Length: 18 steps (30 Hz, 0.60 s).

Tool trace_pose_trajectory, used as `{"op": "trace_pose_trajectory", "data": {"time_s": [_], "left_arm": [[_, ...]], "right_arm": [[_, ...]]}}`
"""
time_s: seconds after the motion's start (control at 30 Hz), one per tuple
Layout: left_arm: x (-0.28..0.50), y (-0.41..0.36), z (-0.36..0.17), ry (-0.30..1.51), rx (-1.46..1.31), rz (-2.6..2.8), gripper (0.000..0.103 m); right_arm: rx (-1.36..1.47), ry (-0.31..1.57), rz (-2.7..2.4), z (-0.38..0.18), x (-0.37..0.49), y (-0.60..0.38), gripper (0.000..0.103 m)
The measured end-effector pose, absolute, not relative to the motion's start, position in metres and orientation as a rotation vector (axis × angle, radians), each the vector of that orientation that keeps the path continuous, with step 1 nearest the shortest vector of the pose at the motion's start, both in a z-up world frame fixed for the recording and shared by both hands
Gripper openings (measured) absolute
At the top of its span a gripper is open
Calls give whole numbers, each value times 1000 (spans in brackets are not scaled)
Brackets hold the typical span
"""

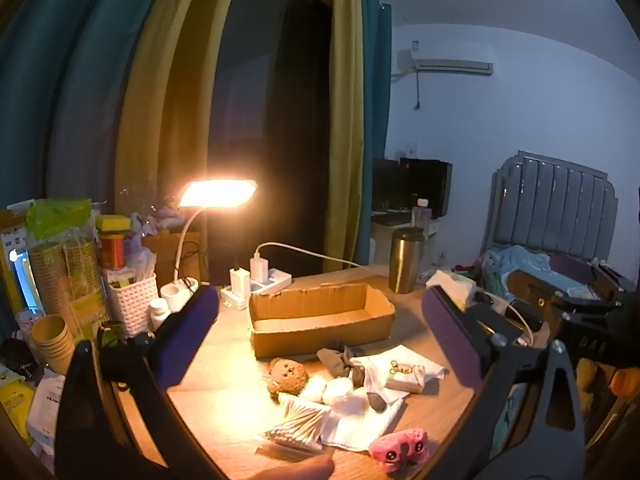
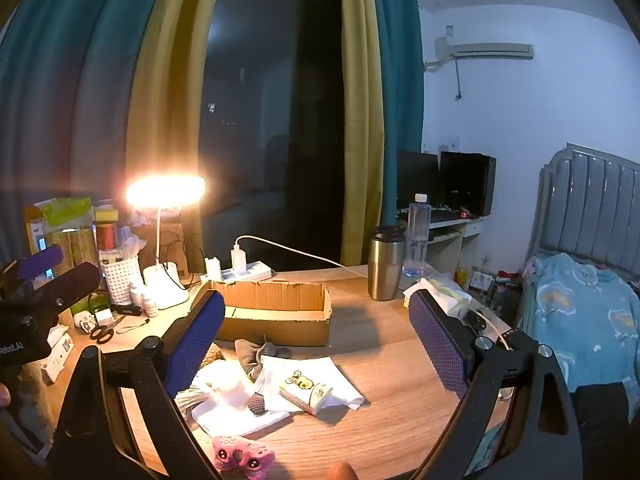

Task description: Organize soft objects

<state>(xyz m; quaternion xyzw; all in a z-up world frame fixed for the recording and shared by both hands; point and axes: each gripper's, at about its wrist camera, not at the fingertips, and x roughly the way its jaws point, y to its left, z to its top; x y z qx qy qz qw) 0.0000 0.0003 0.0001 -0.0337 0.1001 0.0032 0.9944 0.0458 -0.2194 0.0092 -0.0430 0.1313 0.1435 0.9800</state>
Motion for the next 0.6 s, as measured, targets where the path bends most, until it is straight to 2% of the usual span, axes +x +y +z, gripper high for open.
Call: {"op": "trace_pose_trajectory", "data": {"time_s": [0.6], "left_arm": [[-2, -5, -2, 205, -79, 10, 102]], "right_arm": [[-82, 266, 291, 10, 44, -221, 95]]}}
